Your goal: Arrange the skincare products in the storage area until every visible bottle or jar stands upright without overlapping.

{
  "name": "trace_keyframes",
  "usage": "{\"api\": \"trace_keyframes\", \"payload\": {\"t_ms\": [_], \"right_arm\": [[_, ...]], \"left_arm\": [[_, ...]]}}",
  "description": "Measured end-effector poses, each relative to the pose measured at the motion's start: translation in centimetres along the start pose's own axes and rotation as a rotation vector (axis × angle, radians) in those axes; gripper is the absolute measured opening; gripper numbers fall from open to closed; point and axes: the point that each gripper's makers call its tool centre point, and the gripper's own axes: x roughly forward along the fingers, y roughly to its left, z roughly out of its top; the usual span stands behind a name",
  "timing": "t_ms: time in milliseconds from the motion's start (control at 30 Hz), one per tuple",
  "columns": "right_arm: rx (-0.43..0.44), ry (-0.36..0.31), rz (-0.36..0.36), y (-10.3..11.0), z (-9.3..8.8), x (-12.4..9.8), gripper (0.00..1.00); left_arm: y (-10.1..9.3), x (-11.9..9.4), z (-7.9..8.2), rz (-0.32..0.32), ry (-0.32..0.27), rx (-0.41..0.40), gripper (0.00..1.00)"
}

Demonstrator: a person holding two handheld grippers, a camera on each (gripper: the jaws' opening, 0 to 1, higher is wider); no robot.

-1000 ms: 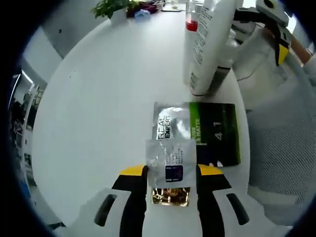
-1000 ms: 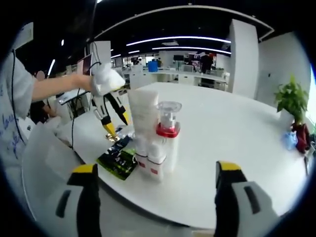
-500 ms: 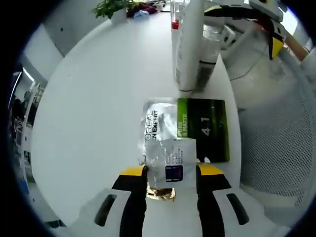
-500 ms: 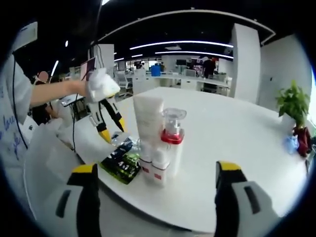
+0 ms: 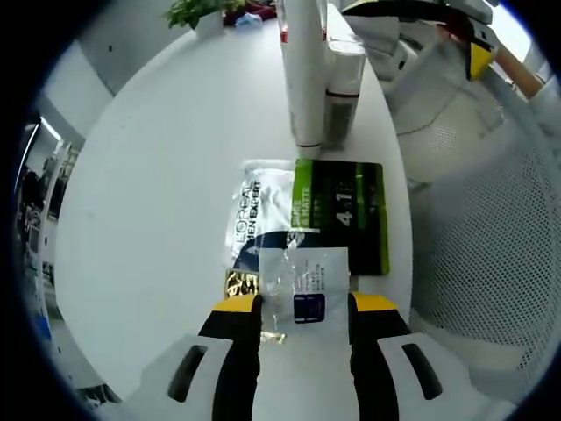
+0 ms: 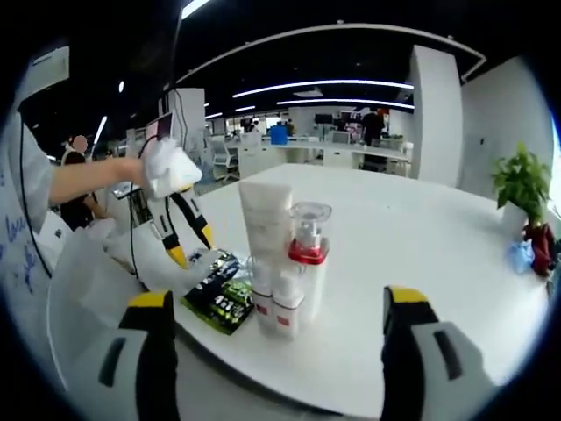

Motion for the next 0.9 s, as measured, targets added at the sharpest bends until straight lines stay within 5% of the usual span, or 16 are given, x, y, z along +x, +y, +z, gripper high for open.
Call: {"api": "trace_keyframes", "payload": {"t_ms": [900], "right_arm": [[-0.018,-0.012,0.004,-0.1,0.2,0.0,0.99]], "left_arm": [[-2.5,1.3,-3.4,-0.033,0.076,0.012,0.36]]}}
